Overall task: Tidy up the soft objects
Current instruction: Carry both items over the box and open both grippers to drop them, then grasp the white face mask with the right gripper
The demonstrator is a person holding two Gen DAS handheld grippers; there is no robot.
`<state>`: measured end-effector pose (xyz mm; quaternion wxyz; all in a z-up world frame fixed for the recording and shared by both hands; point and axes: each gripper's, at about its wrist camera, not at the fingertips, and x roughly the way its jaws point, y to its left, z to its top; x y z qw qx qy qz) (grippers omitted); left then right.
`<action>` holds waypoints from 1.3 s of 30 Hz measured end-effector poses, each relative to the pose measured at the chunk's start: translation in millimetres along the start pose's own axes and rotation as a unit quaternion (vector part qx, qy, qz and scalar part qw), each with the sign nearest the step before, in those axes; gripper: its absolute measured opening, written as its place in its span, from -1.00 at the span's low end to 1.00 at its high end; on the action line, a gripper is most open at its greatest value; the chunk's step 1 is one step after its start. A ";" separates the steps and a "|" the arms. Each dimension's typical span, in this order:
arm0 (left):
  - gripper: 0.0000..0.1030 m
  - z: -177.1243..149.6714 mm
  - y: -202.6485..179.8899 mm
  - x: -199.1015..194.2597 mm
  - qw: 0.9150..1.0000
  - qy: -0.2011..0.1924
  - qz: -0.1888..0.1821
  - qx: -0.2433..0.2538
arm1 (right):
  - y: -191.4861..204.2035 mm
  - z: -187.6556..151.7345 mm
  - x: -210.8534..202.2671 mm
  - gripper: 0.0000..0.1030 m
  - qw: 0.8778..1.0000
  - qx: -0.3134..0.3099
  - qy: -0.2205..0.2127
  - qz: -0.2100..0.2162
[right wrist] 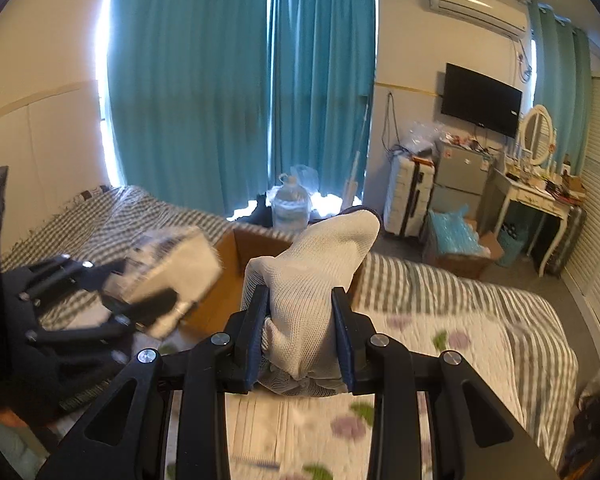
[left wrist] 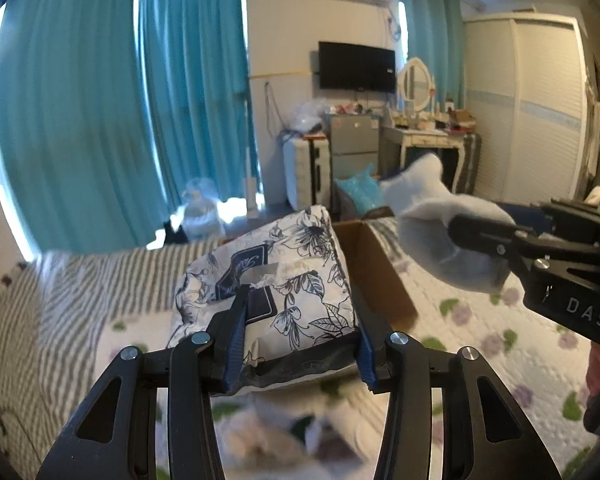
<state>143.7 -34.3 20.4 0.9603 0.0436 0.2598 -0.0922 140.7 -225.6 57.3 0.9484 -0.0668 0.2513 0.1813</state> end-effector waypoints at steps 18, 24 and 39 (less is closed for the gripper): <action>0.59 9.8 21.7 144.7 0.999 0.026 0.007 -0.031 | -24.9 3.2 128.2 -0.04 0.998 0.027 0.014 0.050; 0.60 10.2 14.8 137.4 0.999 0.028 0.021 -0.009 | -37.1 11.8 97.3 0.44 0.999 0.044 -0.008 0.023; 0.95 42.3 28.7 -39.2 0.995 -0.070 0.063 -0.018 | -7.5 42.2 -79.3 0.81 0.998 0.005 -0.046 -0.039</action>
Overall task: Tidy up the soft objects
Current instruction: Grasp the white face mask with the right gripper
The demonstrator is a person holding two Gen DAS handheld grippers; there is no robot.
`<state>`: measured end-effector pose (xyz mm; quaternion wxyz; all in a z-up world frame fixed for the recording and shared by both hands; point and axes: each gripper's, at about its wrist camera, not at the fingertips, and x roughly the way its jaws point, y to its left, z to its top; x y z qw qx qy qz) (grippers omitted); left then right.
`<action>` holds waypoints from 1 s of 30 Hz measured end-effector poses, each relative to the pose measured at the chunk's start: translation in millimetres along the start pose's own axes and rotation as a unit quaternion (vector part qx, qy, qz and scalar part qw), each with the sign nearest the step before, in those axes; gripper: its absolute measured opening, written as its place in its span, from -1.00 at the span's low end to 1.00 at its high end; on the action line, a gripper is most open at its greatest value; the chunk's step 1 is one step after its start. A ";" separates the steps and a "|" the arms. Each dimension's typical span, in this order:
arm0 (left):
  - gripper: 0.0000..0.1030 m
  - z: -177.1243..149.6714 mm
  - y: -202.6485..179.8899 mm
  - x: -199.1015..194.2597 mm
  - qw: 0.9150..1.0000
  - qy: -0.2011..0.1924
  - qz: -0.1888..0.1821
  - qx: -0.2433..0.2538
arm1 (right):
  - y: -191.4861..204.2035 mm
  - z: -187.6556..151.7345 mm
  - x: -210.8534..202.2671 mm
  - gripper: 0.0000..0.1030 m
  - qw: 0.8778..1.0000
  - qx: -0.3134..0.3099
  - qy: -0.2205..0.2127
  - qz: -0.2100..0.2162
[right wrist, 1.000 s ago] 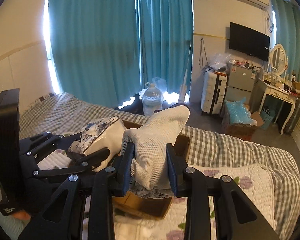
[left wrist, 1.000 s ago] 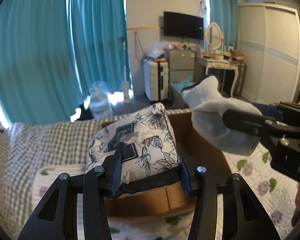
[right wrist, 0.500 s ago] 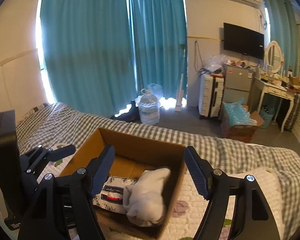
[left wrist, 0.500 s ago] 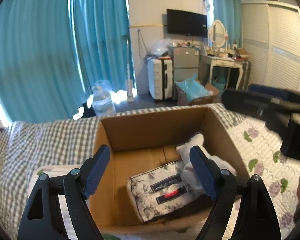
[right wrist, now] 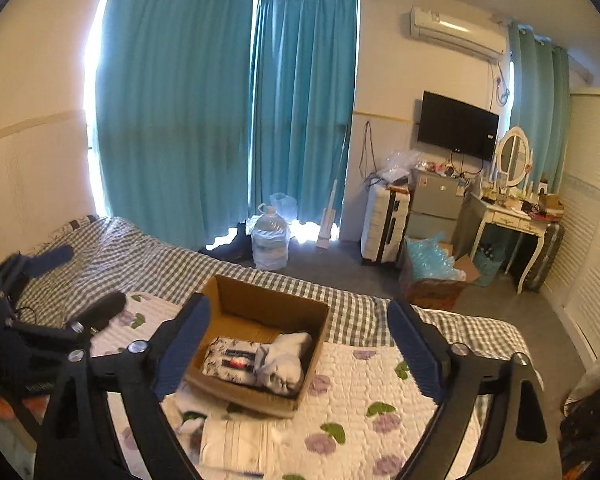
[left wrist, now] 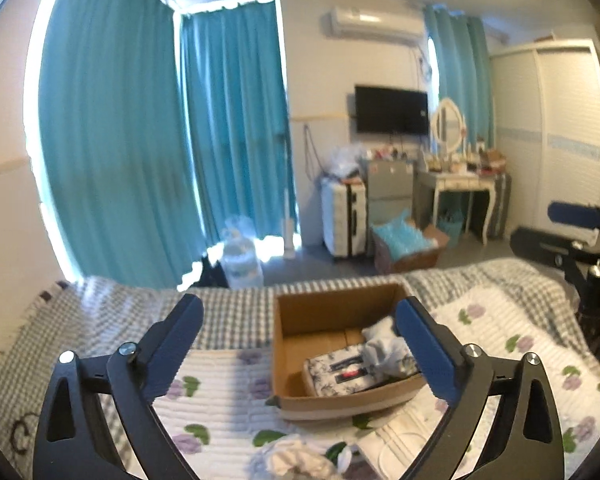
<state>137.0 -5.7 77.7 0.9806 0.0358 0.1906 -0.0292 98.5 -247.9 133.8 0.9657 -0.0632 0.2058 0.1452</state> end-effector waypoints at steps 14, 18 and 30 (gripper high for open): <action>1.00 -29.5 7.1 -69.1 0.999 -0.014 0.036 0.027 | 30.8 -37.4 -26.3 1.00 0.999 -0.019 0.031 -0.001; 1.00 -63.8 13.8 -44.6 0.999 0.017 0.027 0.009 | 37.2 -64.4 6.5 1.00 0.998 -0.016 0.059 0.005; 1.00 -148.4 34.4 45.9 0.992 0.118 0.047 -0.027 | 49.7 -169.2 122.0 1.00 0.985 0.003 0.172 0.028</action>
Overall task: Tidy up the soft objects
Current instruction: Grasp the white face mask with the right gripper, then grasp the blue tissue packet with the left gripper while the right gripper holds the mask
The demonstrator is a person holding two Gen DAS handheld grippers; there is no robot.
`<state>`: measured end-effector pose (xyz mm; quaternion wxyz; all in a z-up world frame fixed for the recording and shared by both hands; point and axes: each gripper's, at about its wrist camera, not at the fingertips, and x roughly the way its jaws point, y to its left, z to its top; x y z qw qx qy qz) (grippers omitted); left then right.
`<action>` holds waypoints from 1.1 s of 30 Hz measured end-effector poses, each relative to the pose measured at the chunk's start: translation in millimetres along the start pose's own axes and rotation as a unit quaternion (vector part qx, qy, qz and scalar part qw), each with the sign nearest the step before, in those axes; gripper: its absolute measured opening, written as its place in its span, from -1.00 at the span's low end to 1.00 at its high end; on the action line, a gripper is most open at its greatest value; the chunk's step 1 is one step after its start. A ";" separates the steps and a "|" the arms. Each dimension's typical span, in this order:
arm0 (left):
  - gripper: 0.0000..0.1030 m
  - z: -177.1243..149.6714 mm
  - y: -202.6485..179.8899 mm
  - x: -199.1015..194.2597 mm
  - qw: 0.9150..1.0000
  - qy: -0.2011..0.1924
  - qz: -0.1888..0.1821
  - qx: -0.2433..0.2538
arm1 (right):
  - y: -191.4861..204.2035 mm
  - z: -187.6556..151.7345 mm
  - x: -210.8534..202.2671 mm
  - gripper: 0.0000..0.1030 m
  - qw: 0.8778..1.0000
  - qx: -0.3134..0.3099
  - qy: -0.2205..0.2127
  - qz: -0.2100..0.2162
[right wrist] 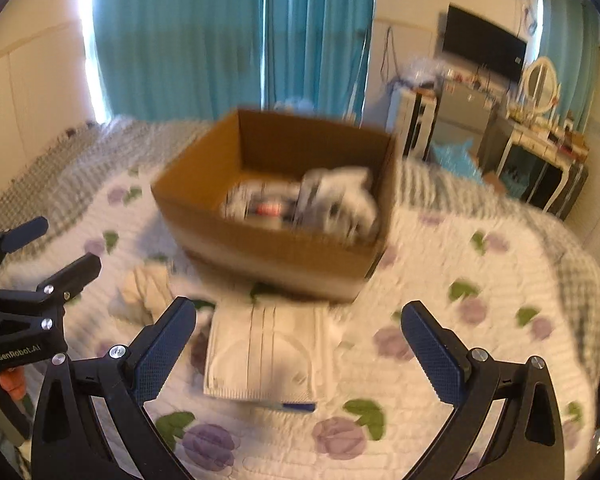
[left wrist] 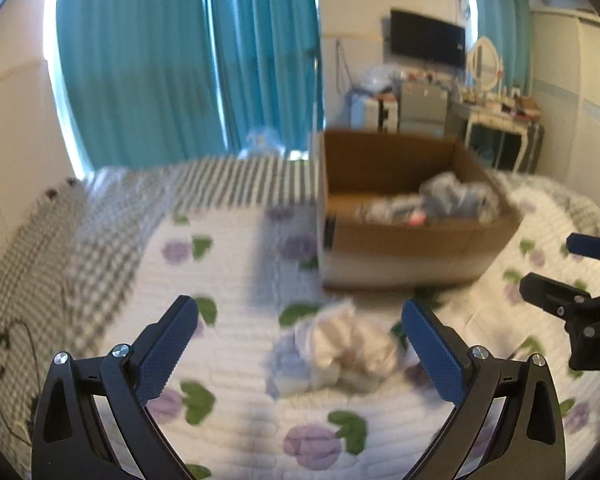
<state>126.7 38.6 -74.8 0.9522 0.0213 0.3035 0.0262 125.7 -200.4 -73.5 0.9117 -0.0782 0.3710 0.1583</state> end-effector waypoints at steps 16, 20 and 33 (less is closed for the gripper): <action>1.00 -41.1 -12.6 39.7 0.996 0.079 0.008 0.027 | 13.5 -43.5 65.9 0.57 0.996 -0.024 0.081 0.024; 1.00 -40.2 -12.5 39.2 0.997 0.079 0.008 0.026 | 13.1 -45.1 64.9 0.17 0.996 -0.030 0.081 0.026; 1.00 -39.3 -16.7 33.4 0.996 0.081 0.018 0.016 | -5.5 -30.7 0.4 -0.60 0.998 -0.023 0.020 0.058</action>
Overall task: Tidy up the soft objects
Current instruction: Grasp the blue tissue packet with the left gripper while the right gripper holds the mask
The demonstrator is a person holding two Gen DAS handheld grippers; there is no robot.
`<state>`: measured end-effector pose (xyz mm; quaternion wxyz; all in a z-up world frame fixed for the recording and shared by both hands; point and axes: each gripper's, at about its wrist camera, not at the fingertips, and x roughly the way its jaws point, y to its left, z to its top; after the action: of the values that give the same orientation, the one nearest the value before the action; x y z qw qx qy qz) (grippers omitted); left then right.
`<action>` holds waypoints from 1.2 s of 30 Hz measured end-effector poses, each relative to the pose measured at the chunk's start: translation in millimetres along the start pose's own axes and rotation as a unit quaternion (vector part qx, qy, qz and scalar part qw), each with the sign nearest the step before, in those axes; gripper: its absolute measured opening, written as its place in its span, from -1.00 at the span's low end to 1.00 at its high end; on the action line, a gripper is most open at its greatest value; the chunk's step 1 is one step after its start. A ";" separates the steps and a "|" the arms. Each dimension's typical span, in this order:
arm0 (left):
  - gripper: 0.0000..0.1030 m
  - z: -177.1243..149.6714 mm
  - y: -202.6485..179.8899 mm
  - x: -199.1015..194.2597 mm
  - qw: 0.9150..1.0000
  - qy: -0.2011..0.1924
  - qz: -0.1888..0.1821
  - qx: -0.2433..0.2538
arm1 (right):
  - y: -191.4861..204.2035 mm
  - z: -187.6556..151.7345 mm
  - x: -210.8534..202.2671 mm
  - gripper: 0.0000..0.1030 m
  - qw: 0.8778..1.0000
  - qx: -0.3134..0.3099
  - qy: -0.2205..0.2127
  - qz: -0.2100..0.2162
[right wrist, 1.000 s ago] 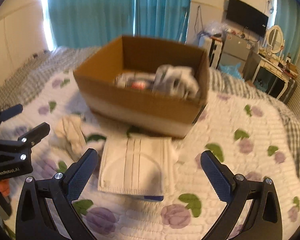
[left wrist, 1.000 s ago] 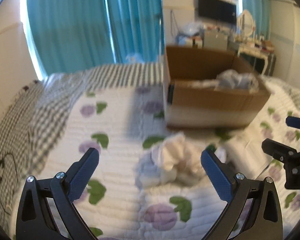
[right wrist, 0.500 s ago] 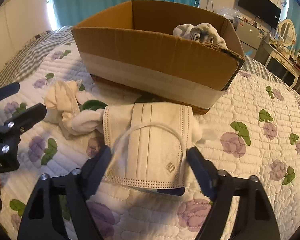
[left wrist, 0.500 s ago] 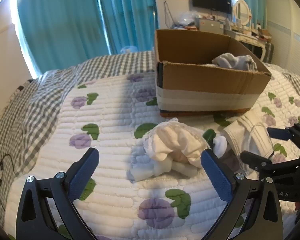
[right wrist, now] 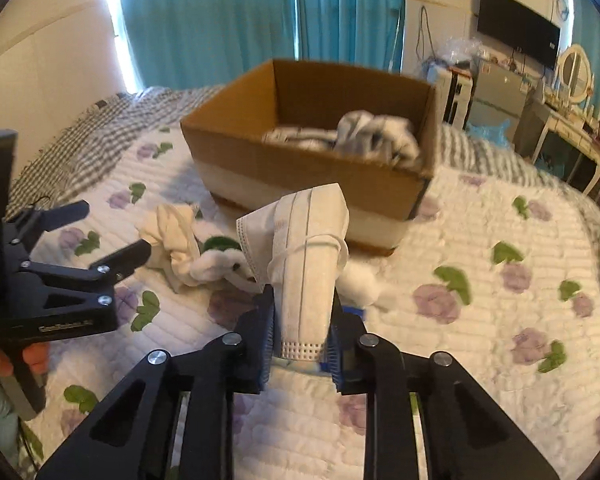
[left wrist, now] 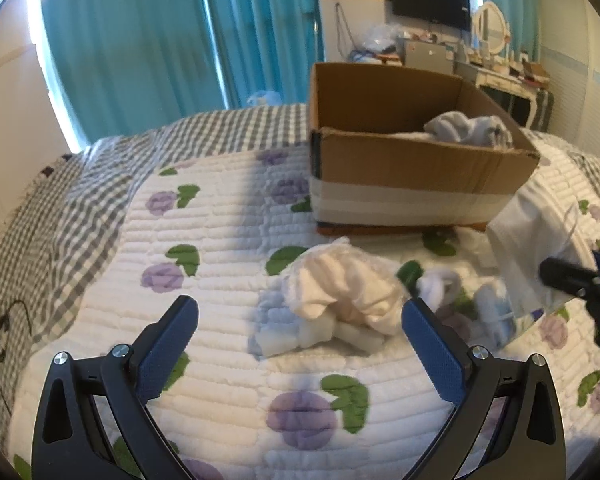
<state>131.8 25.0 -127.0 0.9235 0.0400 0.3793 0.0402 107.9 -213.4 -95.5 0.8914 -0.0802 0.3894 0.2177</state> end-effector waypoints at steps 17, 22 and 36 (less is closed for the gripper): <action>1.00 2.4 -79.6 -13.8 0.998 0.018 -0.063 0.012 | -54.4 -2.0 -53.4 -0.64 0.997 0.056 -0.053 0.011; 1.00 2.8 -88.9 -19.2 0.997 0.019 -0.072 0.015 | -60.2 2.0 -72.7 -0.64 0.994 0.065 -0.085 0.010; 0.98 -8.8 -130.3 4.3 0.990 0.068 -0.117 0.042 | -81.6 -15.0 -40.8 -0.64 0.997 0.073 -0.017 -0.028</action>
<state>134.4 -103.6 -149.8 0.8913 0.0307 0.4450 -0.0818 110.3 -304.2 -78.2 0.9071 -0.0218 0.3865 0.1652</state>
